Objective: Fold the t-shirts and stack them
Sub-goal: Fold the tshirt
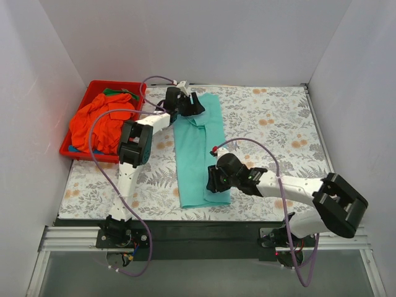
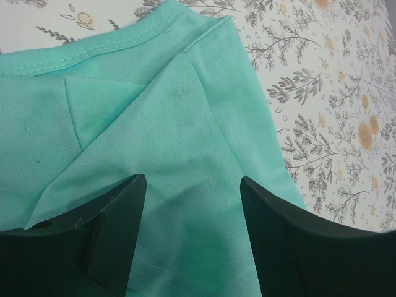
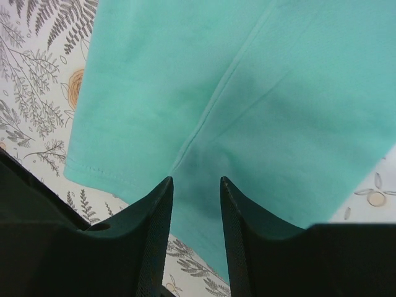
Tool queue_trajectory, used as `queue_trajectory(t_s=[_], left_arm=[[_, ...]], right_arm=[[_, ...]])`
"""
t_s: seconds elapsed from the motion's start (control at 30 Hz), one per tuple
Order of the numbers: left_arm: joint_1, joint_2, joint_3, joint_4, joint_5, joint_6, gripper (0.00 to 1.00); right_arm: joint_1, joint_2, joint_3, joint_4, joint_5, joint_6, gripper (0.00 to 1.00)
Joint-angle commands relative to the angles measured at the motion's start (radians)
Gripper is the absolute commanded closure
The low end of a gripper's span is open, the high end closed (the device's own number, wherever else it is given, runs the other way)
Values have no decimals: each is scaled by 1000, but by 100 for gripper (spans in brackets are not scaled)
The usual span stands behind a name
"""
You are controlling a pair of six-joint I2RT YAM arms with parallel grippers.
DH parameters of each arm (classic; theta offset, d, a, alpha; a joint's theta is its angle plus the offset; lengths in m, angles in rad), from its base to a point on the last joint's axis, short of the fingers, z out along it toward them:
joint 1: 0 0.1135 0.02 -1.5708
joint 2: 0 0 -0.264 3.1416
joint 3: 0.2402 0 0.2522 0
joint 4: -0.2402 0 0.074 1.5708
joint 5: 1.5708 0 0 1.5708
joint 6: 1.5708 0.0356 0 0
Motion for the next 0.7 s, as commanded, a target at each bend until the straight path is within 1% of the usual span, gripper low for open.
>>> queue_trajectory(t_s=[0.0, 0.07, 0.2, 0.23, 0.33, 0.43, 0.53, 0.57, 0.6, 0.63, 0.67], left_arm=[[-31, -58, 20, -110, -3, 24, 38], [-38, -99, 16, -110, -18, 27, 37], [-48, -234, -26, -110, -75, 49, 36], [-53, -256, -52, -110, -86, 53, 36], [-59, -332, -93, -100, -116, 69, 36], [-65, -403, -151, -104, -156, 83, 35], [-74, -472, -257, -100, -197, 73, 35], [-76, -528, -292, -88, -208, 64, 35], [-78, -556, -385, -78, -216, 55, 35], [-84, -584, -430, -56, -237, 34, 36], [-88, -645, -482, -51, -251, 24, 36]], right_arm=[[8, -113, -19, -84, 90, -7, 57], [8, -171, -41, -112, 111, -1, 56], [8, -223, -74, -159, 139, 13, 55], [8, -226, -80, -162, 138, 17, 48], [8, -232, -92, -173, 135, 28, 44], [8, -240, -115, -182, 141, 40, 44], [7, -254, -138, -187, 132, 57, 44], [8, -258, -143, -188, 128, 65, 44], [8, -260, -153, -188, 122, 69, 44], [8, -266, -158, -187, 121, 74, 45], [11, -268, -164, -185, 121, 79, 45]])
